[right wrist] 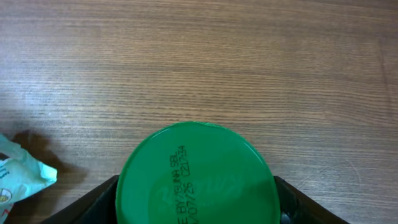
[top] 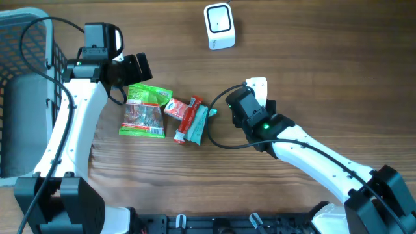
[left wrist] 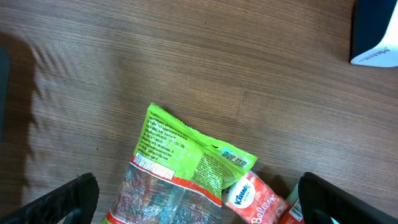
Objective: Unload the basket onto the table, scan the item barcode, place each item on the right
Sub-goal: 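Lower the right gripper and grasp the jar by its green lid, then lift the jar with the right gripper and tilt it sideways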
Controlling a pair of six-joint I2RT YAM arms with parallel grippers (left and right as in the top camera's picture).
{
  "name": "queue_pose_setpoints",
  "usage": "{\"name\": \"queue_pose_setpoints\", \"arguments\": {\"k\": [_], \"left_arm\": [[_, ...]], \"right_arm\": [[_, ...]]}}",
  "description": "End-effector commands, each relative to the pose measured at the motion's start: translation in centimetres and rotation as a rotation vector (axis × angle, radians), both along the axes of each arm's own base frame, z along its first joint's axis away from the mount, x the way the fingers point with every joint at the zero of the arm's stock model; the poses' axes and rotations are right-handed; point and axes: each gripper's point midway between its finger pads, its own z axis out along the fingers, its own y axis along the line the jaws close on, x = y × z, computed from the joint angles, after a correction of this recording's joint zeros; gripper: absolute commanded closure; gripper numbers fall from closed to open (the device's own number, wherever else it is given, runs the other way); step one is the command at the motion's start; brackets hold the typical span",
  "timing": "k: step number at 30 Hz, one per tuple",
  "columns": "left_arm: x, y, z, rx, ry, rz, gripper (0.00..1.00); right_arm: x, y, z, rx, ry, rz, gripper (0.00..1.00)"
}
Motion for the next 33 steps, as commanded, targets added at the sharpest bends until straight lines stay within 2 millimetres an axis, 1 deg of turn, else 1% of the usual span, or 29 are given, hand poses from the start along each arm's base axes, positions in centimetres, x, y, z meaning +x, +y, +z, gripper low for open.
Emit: {"name": "queue_pose_setpoints", "arguments": {"k": [1, 2, 6, 8, 10, 12, 13, 16, 18, 20, 23, 25, 28, 31, 33], "left_arm": [[0.0, 0.2, -0.5, 0.012, 0.010, -0.006, 0.00], [0.0, 0.2, -0.5, 0.012, 0.010, -0.006, 0.00], [0.0, 0.2, -0.5, 0.012, 0.010, -0.006, 0.00], [0.0, 0.2, -0.5, 0.012, 0.010, -0.006, 0.00], [0.0, 0.2, -0.5, 0.012, 0.010, -0.006, 0.00], [0.0, 0.2, -0.5, 0.012, 0.010, -0.006, 0.00], [0.0, 0.2, -0.5, 0.012, 0.010, -0.006, 0.00], [0.0, 0.2, -0.5, 0.012, 0.010, -0.006, 0.00], [0.0, 0.2, -0.5, 0.012, 0.010, -0.006, 0.00], [0.0, 0.2, -0.5, 0.012, 0.010, -0.006, 0.00], [0.0, 0.2, -0.5, 0.012, 0.010, -0.006, 0.00], [0.0, 0.2, -0.5, 0.012, 0.010, -0.006, 0.00], [0.0, 0.2, -0.5, 0.012, 0.010, -0.006, 0.00], [0.0, 0.2, -0.5, 0.012, 0.010, -0.006, 0.00], [0.0, 0.2, -0.5, 0.012, 0.010, -0.006, 0.00]], "right_arm": [[-0.3, 0.9, 0.4, 0.043, 0.007, 0.033, 0.20], [-0.4, 1.0, 0.3, 0.050, 0.013, 0.038, 0.14], [-0.6, 1.2, 0.2, 0.056, 0.026, 0.046, 0.09], [-0.6, 1.1, 0.2, 0.054, 0.027, 0.047, 0.05], [-0.5, 1.3, 0.7, 0.059, 0.024, 0.050, 0.01], [-0.2, 1.4, 1.9, 0.065, 0.024, 0.057, 0.01], [0.0, 1.8, 2.7, 0.066, 0.031, 0.091, 0.01], [0.4, 3.4, 5.5, 0.093, 0.061, 0.214, 0.01], [0.5, 4.0, 7.9, 0.144, 0.096, 0.254, 0.01], [0.1, 3.9, 9.6, 0.190, 0.142, 0.263, 0.01], [-0.3, 2.5, 10.6, 0.224, 0.216, 0.226, 0.00], [-0.7, 1.3, 10.4, 0.253, 0.284, 0.203, 0.01], [-1.9, 1.1, 8.3, 0.318, 0.435, 0.266, 0.00], [-2.6, 0.0, 5.6, 0.258, 0.546, 0.238, 0.01], [-3.0, -0.2, 3.8, 0.208, 0.605, 0.259, 0.00]]}}
